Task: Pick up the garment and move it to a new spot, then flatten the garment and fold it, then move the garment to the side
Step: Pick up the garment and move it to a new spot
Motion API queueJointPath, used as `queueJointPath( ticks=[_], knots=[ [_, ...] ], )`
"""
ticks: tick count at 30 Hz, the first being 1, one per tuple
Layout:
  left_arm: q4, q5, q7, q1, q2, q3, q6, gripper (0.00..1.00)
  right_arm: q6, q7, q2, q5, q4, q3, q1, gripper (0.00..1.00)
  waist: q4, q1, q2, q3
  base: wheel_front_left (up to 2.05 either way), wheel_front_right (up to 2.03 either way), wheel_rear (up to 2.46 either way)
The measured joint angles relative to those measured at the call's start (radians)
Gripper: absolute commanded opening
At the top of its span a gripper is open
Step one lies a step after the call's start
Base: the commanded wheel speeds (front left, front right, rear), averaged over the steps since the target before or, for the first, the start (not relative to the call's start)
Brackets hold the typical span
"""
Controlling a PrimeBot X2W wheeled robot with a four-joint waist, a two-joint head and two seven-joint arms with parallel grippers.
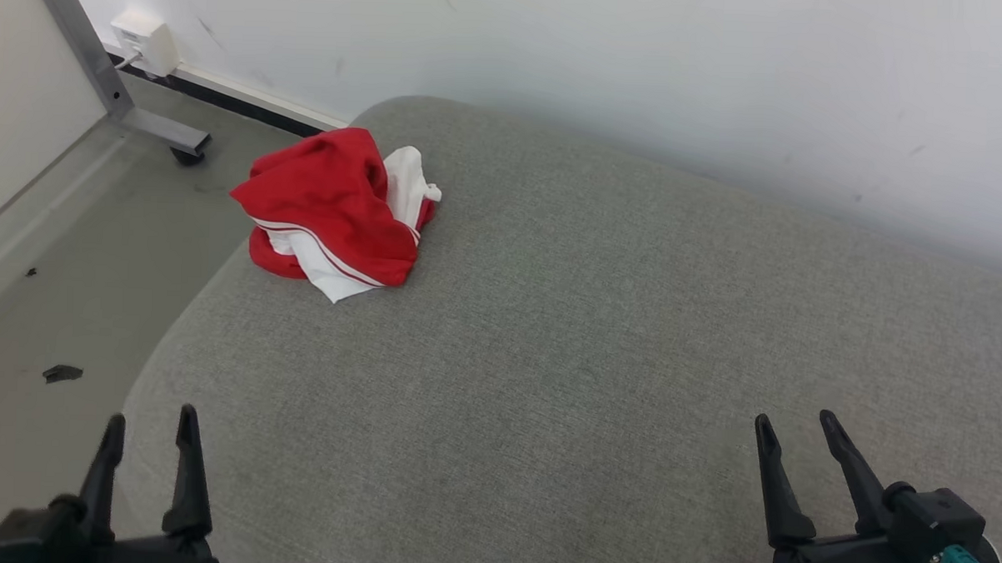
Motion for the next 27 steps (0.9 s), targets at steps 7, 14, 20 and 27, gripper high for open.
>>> queueJointPath(
  ticks=[7, 14, 20, 27],
  knots=[
    [0.021, -0.026, -0.009, -0.170, 0.018, 0.039, -0.016, 1.00, 0.000, 0.020, -0.030, -0.010, -0.034, -0.004, -0.046, 1.00, -0.041, 0.0000, 0.0000, 0.053, 0.00, 0.00, 0.00],
    [0.062, -0.054, -0.017, -0.397, 0.063, 0.083, -0.030, 1.00, 0.000, 0.038, -0.063, -0.032, -0.090, -0.037, -0.102, 1.00, -0.123, 0.0001, 0.0001, 0.135, 0.00, 0.00, 0.00],
    [0.121, -0.058, -0.007, -0.571, 0.145, 0.109, -0.054, 1.00, 0.000, 0.038, -0.072, -0.042, -0.121, -0.070, -0.123, 1.00, -0.209, 0.0002, 0.0001, 0.210, 0.00, 0.00, 0.00],
    [0.249, -0.072, 0.038, -0.721, 0.214, 0.117, -0.082, 1.00, 0.000, 0.033, -0.078, -0.044, -0.142, -0.102, -0.133, 1.00, -0.301, 0.0001, 0.0001, 0.292, 0.00, 0.00, 0.00]
  ],
)
